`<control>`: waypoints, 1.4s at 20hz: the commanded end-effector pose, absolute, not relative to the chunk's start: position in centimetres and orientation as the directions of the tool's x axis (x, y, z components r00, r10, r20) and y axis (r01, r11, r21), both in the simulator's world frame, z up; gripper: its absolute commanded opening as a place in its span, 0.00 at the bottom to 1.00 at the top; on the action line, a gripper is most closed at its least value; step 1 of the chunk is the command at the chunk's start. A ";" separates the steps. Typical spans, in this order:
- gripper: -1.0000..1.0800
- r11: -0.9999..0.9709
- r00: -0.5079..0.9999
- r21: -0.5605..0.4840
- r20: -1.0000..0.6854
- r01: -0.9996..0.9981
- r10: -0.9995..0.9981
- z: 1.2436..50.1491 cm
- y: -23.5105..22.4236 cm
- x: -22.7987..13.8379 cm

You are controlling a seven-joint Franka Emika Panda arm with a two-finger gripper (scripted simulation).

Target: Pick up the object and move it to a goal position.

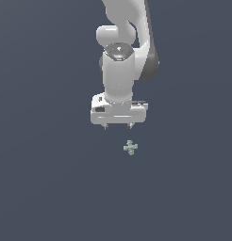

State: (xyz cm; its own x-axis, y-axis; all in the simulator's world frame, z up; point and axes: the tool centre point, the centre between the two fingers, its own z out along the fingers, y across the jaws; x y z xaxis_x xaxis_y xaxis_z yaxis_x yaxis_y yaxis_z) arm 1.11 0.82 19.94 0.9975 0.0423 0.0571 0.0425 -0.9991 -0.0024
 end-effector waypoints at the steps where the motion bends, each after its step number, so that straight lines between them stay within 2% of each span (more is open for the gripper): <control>1: 0.96 -0.999 0.997 -0.003 0.057 0.042 0.042 20.0 0.7 1.1; 12: 0.96 -1.000 0.999 -0.006 0.048 -0.005 -0.005 18.3 1.8 1.5; 28: 0.96 -0.977 0.977 -0.003 0.007 -0.212 -0.212 10.5 6.5 2.2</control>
State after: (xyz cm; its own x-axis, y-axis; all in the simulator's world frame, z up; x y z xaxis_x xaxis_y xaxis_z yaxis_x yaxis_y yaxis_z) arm 2.16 6.19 11.05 0.9808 -0.1947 0.0091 -0.1946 -0.9809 -0.0046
